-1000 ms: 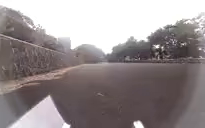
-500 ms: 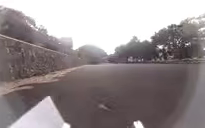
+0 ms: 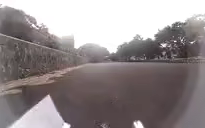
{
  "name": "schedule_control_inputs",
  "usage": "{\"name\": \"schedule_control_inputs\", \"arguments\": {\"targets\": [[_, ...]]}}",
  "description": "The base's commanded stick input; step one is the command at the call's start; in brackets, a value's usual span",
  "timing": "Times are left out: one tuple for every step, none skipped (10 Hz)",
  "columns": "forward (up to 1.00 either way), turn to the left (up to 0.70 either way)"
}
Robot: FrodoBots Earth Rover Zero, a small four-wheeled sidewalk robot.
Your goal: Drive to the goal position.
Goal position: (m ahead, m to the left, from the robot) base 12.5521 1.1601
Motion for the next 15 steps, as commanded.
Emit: {"name": "schedule_control_inputs", "arguments": {"targets": [[1.0,0.0],[1.0,0.0],[1.0,0.0],[1.0,0.0],[1.0,0.0],[1.0,0.0],[1.0,0.0],[1.0,0.0],[1.0,0.0],[1.0,0.0],[1.0,0.0],[1.0,0.0],[1.0,0.0],[1.0,0.0],[1.0,0.0]]}}
